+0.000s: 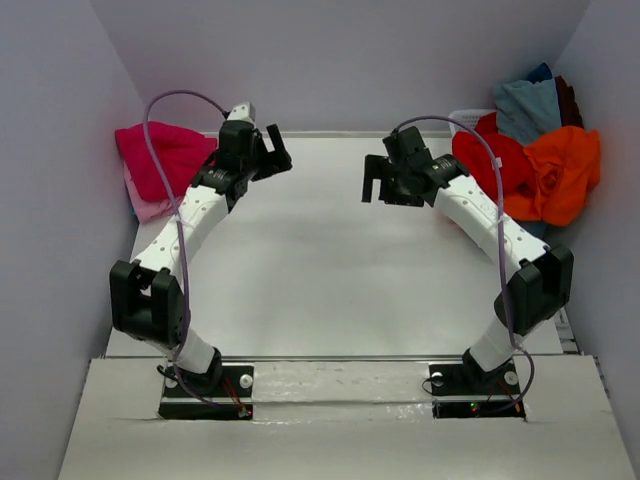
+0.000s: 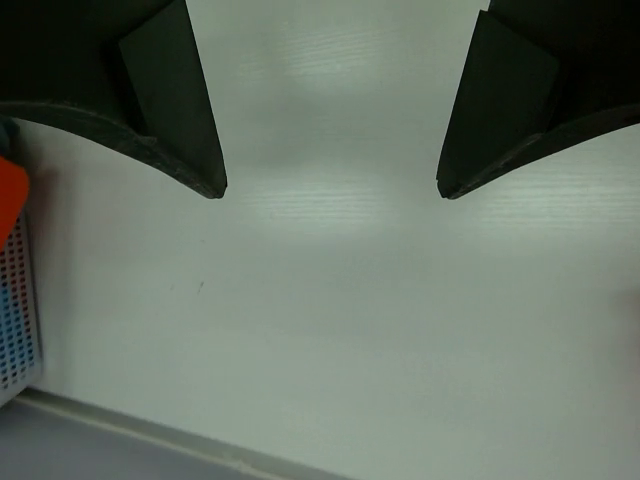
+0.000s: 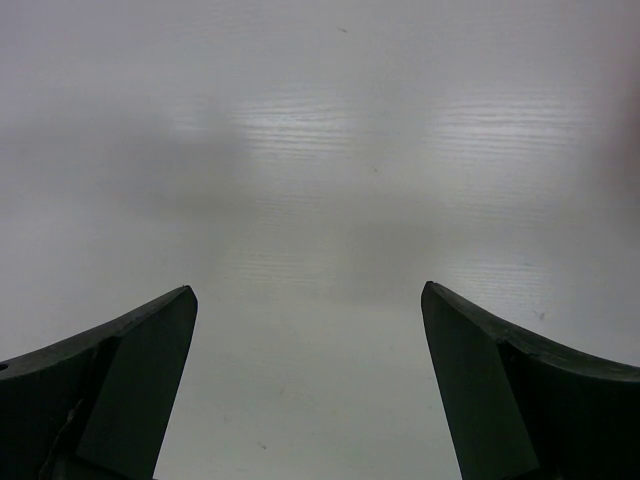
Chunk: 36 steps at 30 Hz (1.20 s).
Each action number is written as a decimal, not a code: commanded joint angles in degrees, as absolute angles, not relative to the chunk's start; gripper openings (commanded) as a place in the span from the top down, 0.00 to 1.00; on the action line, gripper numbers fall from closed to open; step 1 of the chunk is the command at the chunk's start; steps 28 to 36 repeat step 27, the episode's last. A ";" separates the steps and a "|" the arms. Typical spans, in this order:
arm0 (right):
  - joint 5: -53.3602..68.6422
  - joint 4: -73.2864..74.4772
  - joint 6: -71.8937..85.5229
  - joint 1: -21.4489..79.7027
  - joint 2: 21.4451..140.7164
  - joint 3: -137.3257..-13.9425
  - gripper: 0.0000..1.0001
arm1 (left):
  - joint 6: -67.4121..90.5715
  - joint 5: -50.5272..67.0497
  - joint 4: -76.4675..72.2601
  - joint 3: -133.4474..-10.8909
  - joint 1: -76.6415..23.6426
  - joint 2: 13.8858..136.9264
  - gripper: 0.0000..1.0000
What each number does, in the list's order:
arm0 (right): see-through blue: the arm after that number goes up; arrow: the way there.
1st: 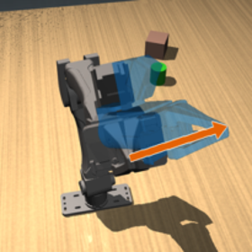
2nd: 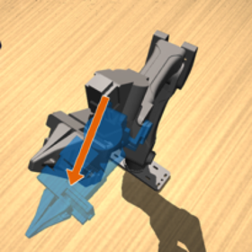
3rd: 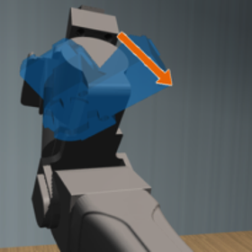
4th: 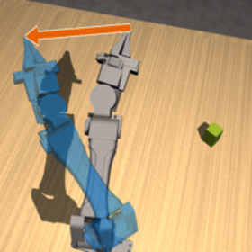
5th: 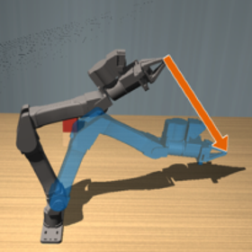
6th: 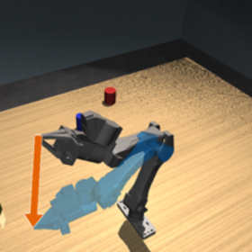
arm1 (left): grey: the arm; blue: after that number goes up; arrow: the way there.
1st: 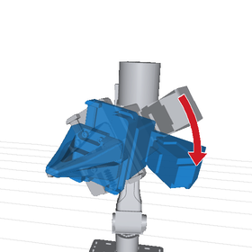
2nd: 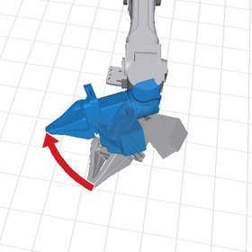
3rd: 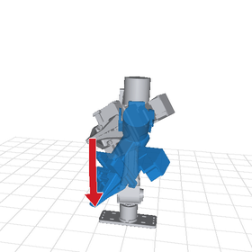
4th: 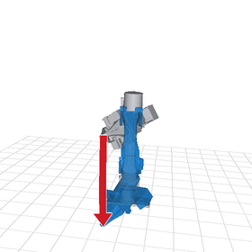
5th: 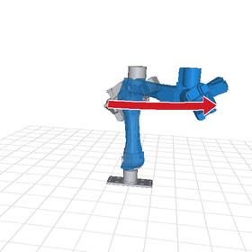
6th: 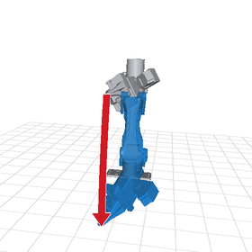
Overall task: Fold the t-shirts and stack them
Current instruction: Neatly place the folded tshirt to the corner
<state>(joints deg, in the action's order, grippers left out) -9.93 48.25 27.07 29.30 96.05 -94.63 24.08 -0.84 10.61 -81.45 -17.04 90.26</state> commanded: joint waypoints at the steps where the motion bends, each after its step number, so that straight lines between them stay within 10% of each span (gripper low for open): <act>1: -12.48 43.34 29.18 29.09 91.41 -87.99 0.00 | 21.36 -1.93 11.42 -73.67 -19.68 82.01 0.01; 36: -12.57 39.20 34.80 29.09 80.07 -71.37 0.00 | 21.62 2.90 11.87 -62.49 -28.56 81.03 0.01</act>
